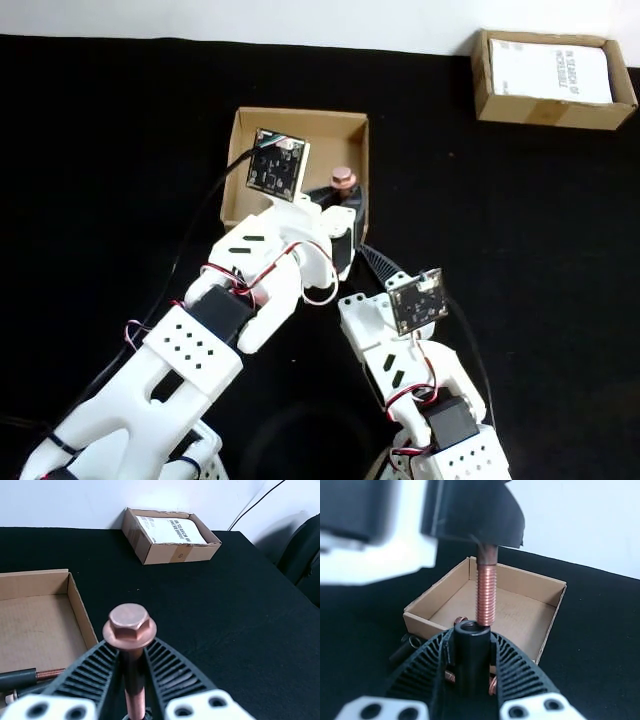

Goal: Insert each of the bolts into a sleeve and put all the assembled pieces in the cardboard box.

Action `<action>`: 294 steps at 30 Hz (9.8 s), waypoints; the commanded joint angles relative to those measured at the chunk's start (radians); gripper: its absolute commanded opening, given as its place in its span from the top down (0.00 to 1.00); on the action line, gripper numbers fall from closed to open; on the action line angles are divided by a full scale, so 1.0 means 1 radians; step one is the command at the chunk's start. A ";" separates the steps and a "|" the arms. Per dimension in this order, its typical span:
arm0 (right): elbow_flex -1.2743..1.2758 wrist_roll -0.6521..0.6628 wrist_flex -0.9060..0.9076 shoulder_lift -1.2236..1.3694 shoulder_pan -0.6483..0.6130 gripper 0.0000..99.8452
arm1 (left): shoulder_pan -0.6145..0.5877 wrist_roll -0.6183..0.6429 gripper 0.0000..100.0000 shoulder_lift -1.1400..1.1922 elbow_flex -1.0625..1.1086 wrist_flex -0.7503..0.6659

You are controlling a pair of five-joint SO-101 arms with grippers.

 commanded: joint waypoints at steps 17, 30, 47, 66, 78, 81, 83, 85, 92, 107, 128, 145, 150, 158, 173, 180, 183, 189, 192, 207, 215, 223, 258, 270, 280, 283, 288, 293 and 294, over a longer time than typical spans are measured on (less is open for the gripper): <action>0.133 0.054 -0.008 -0.010 0.038 0.99 | 0.012 -0.002 0.99 -0.027 -0.097 0.017; 0.131 0.055 -0.010 -0.012 0.076 0.99 | 0.012 -0.002 0.99 -0.027 -0.096 0.017; 0.131 0.055 -0.013 -0.018 0.074 0.99 | 0.044 0.000 0.99 -0.019 -0.087 0.012; 0.110 0.055 -0.013 -0.018 0.076 0.99 | 0.051 0.000 0.75 -0.025 -0.045 0.218; 0.047 0.054 -0.008 -0.012 0.081 0.99 | 0.044 -0.006 0.75 -0.027 -0.142 0.511; 0.001 0.052 -0.007 -0.010 0.081 0.99 | 0.042 -0.006 0.75 -0.031 -0.139 0.520; -0.030 0.052 -0.005 -0.008 0.085 0.99 | 0.024 -0.002 0.75 -0.056 -0.137 0.520; -0.071 0.049 0.018 -0.007 0.110 0.99 | 0.004 -0.002 0.77 -0.091 -0.136 0.520; -0.243 0.048 0.097 0.013 0.142 0.99 | -0.162 -0.008 0.97 -0.252 -0.122 0.525; -0.975 0.083 0.088 1.004 0.156 0.99 | -0.618 -0.110 0.99 -0.940 0.392 0.516; -1.649 0.760 0.088 2.069 0.024 0.99 | -0.951 -0.143 0.99 -1.075 0.826 0.485; -1.656 0.566 0.369 1.994 -0.065 0.84 | -0.946 -0.143 0.99 -1.075 0.826 0.509; -1.656 0.120 0.512 1.821 -0.154 0.88 | -0.946 -0.143 0.99 -1.075 0.826 0.509; -1.655 -0.842 0.630 1.756 -0.263 0.88 | -0.954 -0.147 0.99 -1.073 0.826 0.580; -1.667 -1.051 0.553 2.058 -0.343 0.87 | -1.082 -0.144 0.99 -1.073 0.826 0.746; -1.667 -1.043 0.437 2.100 -0.377 0.87 | -1.075 -0.144 0.99 -1.073 0.826 0.727; -1.669 -1.043 0.414 2.124 -0.361 0.87 | -1.075 -0.144 0.99 -1.073 0.826 0.727; -1.669 -1.040 0.414 2.164 -0.334 0.88 | -1.073 -0.144 0.99 -1.073 0.826 0.727; -1.689 -1.036 0.415 2.189 -0.318 0.88 | -1.073 -0.144 0.99 -1.073 0.826 0.727; -1.945 -0.875 0.567 2.233 -0.257 0.99 | -1.061 -0.144 0.99 -1.075 0.826 0.706; -2.425 -0.730 1.053 2.233 -0.255 0.99 | -1.061 -0.141 0.99 -1.075 0.826 0.703; -2.566 -0.402 1.348 2.086 -0.239 0.99 | -0.980 -0.071 0.99 -1.073 0.716 0.741; -0.763 -0.247 0.737 0.743 0.493 0.99 | -0.209 0.370 0.89 0.819 -0.974 1.453; -0.567 -0.198 0.733 0.458 0.575 0.99 | -0.265 0.370 0.80 1.213 -1.254 1.450; -0.553 -0.198 0.734 0.392 0.568 0.99 | -0.363 0.368 0.80 1.399 -1.314 1.444; -0.550 -0.198 0.734 0.392 0.567 0.99 | -0.366 0.367 0.80 1.438 -1.316 1.444; -0.550 -0.198 0.734 0.392 0.567 0.99 | -0.358 0.367 0.80 1.451 -1.316 1.407; -0.549 -0.196 0.739 0.389 0.567 0.99 | -0.351 0.367 0.80 1.451 -1.389 1.413; -0.549 -0.196 0.739 0.389 0.567 0.99 | -0.349 0.367 0.80 1.451 -1.417 1.427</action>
